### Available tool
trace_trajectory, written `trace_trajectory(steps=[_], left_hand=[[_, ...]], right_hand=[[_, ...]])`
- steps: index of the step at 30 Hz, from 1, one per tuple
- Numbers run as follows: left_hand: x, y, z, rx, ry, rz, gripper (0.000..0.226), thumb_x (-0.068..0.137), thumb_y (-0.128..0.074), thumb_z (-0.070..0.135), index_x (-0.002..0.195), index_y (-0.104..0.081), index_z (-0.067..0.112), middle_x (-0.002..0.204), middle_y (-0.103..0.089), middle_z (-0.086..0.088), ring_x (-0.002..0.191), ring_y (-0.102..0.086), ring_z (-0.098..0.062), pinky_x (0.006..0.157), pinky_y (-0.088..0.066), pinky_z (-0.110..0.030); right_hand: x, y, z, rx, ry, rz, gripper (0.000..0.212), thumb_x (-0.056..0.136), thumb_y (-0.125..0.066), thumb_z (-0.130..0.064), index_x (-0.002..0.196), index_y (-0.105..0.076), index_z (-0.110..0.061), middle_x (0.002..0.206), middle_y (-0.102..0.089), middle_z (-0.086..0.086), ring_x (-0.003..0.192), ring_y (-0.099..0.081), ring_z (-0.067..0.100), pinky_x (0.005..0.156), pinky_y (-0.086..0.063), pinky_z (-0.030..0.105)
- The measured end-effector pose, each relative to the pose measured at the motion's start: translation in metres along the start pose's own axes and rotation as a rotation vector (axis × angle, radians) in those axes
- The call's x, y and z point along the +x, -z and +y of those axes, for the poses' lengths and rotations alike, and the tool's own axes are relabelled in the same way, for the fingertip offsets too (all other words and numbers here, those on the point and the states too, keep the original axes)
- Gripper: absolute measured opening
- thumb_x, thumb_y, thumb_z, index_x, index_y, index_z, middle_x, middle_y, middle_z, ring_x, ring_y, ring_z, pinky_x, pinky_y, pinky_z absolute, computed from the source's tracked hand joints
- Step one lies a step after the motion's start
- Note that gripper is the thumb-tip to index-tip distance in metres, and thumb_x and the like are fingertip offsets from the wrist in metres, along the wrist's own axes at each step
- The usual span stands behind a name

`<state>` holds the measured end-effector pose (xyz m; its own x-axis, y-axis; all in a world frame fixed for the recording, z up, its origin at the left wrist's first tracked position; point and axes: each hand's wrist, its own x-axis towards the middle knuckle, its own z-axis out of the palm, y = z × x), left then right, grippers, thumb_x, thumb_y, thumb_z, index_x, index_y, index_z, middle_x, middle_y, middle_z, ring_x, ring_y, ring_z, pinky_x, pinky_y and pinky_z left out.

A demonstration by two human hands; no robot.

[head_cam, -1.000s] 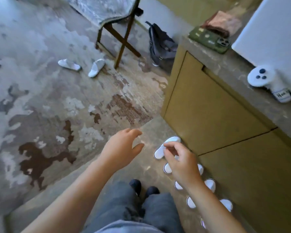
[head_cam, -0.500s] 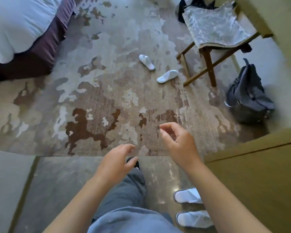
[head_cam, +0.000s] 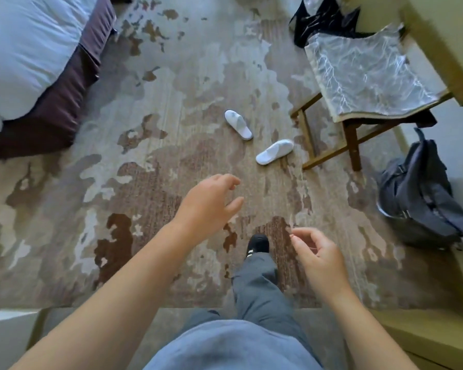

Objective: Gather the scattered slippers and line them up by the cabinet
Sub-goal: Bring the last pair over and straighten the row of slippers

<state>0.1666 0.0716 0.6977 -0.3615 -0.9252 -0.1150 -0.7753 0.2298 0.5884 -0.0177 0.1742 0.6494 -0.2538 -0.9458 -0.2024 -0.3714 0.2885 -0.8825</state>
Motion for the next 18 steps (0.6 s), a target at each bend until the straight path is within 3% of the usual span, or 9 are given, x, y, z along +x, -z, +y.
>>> trace_trajectory(steps=[4,11,18], left_hand=[[0.101,0.003,-0.005,0.005,0.064,-0.019,0.038,0.088,-0.05,0.029,0.123,-0.048,0.015,0.125,-0.056,-0.003,0.113,-0.051,-0.018,0.088,-0.038,-0.025],[0.223,0.028,-0.027,-0.007,0.217,-0.077,0.037,0.088,-0.051,0.031,0.123,-0.049,0.018,0.125,-0.056,-0.001,0.112,-0.051,-0.015,0.086,-0.036,-0.021],[0.36,0.046,-0.084,0.004,0.274,-0.101,0.035,0.088,-0.052,0.027,0.12,-0.051,0.015,0.126,-0.054,-0.003,0.116,-0.047,-0.017,0.083,-0.031,-0.017]], right_hand=[[0.115,0.013,-0.005,-0.014,0.001,-0.005,0.011,0.086,-0.054,-0.015,0.09,-0.059,-0.024,0.081,-0.059,-0.017,0.079,-0.055,-0.003,0.06,-0.042,0.0],[0.297,0.012,-0.066,-0.045,0.025,-0.141,0.01,0.087,-0.052,-0.021,0.095,-0.058,-0.022,0.084,-0.057,-0.016,0.082,-0.054,0.001,0.066,-0.039,0.013],[0.457,-0.017,-0.088,-0.043,-0.041,-0.163,0.01,0.087,-0.052,-0.022,0.094,-0.059,-0.023,0.085,-0.058,-0.015,0.083,-0.055,0.001,0.067,-0.04,0.014]])
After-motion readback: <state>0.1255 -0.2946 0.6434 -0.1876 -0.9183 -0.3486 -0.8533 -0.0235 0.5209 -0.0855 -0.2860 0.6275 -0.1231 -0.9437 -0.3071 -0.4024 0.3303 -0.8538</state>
